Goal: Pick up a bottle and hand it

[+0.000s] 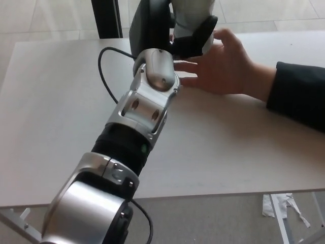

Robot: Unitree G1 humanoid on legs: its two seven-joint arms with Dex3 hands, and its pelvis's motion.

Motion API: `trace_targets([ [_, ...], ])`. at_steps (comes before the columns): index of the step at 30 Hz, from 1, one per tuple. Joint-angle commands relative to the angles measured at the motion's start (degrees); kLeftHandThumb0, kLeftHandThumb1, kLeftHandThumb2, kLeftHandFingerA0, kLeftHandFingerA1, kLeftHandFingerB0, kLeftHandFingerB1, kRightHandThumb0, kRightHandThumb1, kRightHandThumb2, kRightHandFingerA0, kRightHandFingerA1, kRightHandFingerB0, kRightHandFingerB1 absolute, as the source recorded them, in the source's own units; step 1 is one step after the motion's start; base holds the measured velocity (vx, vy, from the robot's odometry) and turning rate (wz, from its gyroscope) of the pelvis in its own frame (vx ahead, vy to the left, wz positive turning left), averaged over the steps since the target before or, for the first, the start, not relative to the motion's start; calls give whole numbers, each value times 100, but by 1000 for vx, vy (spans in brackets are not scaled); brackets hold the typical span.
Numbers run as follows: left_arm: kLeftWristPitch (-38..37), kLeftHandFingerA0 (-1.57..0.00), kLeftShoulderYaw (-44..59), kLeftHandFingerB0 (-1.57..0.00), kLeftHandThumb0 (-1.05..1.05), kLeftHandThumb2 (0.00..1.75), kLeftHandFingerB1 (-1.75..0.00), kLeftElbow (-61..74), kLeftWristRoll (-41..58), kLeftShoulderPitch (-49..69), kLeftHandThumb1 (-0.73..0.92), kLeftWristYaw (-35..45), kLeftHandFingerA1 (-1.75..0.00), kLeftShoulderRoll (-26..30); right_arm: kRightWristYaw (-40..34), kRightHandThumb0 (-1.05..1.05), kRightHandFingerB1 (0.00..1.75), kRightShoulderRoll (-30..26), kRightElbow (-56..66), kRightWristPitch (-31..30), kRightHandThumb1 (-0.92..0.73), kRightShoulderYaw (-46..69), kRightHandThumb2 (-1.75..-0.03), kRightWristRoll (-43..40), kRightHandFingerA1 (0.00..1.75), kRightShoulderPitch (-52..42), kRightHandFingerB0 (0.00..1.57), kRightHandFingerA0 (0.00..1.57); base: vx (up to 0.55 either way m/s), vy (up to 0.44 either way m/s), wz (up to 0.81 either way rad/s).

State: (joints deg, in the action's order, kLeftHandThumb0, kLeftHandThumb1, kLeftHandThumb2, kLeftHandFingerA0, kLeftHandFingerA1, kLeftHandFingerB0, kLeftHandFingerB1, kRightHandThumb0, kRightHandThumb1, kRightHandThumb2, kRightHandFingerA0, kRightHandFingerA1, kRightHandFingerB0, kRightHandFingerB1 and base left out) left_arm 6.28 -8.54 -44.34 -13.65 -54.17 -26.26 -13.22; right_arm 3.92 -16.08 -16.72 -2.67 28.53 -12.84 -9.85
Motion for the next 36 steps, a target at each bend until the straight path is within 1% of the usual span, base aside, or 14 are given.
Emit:
trace_targets([
  [1, 172, -97, -71, -86, -17, 83, -114, -280, -38, -63, 72, -79, -148, -295, 184, -67, 59, -10, 170, 206, -49, -160, -86, 23, 133, -65, 28, 131, 0, 0, 0],
  [2, 106, -97, -100, -86, -15, 90, -123, -353, -52, -36, 68, -78, -149, -281, 161, -65, 55, 3, 249, 155, -65, -194, -60, 29, 139, -81, 31, 125, 0, 0, 0],
  [4, 84, -93, -85, -82, -12, 89, -131, -510, -11, -25, 68, -91, -157, -278, 119, -70, 60, 49, 384, -19, -48, -221, -94, -23, 118, -98, 28, 117, 0, 0, 0],
  [5, 82, -90, -57, -81, -11, 89, -132, -636, 17, -59, 68, -108, -160, -285, 83, -64, 56, 99, 480, -104, -63, -210, -59, -81, 135, -108, 35, 123, 0, 0, 0],
  [11, -77, -82, -84, -76, -11, 82, -144, -1263, -28, -51, 72, -248, -169, -236, -127, -65, 60, 254, 939, -411, -48, -439, -96, 51, 117, -176, 30, 120, 0, 0, 0],
  [12, -100, -81, -87, -77, -11, 81, -142, -1352, -32, -65, 72, -248, -168, -236, -156, -63, 56, 293, 926, -393, -65, -440, -59, 48, 114, -150, 39, 120, 0, 0, 0],
  [13, -66, -84, -114, -77, -9, 75, -131, -1450, -59, -102, 75, -272, -162, -253, -225, -68, 64, 337, 961, -448, -47, -442, -96, 52, 112, -131, 40, 121, 0, 0, 0],
  [20, -186, -87, -305, -77, -19, 68, -77, -1770, -200, -301, 77, -558, -143, -341, -362, -66, 58, 391, 1165, -652, -63, -577, -60, 203, 125, -144, 40, 134, 0, 0, 0],
  [22, -60, -80, -275, -74, -24, 65, -87, -1804, -148, -486, 80, -500, -147, -370, -428, -63, 67, 403, 1193, -685, -44, -607, -95, 252, 122, -93, 44, 136, 0, 0, 0],
  [23, 2, -79, -210, -64, -23, 65, -143, -1846, -71, -614, 84, -433, -172, -398, -343, -65, 62, 448, 1127, -607, -63, -570, -59, 116, 92, -41, 46, 115, 0, 0, 0],
  [24, 15, -77, -179, -66, -24, 66, -151, -1882, -46, -672, 83, -411, -174, -402, -344, -66, 64, 443, 1132, -601, -65, -598, -59, 156, 92, -27, 46, 117, 0, 0, 0],
  [29, 153, -79, -179, -72, -16, 67, -121, -1958, -102, -815, 81, -472, -166, -468, -296, -64, 67, 454, 1280, -704, -45, -627, -95, 140, 122, -72, 43, 133, 0, 0, 0],
  [30, 180, -77, -210, -71, -13, 66, -130, -2004, -138, -862, 81, -495, -170, -489, -318, -66, 59, 431, 1302, -730, -63, -655, -59, 198, 129, -81, 40, 133, 0, 0, 0],
  [36, 153, -82, -270, -71, -8, 61, -129, -2089, -164, -976, 84, -505, -171, -472, -438, -66, 60, 473, 1250, -739, -62, -639, -58, 217, 117, 8, 44, 131, 0, 0, 0],
])
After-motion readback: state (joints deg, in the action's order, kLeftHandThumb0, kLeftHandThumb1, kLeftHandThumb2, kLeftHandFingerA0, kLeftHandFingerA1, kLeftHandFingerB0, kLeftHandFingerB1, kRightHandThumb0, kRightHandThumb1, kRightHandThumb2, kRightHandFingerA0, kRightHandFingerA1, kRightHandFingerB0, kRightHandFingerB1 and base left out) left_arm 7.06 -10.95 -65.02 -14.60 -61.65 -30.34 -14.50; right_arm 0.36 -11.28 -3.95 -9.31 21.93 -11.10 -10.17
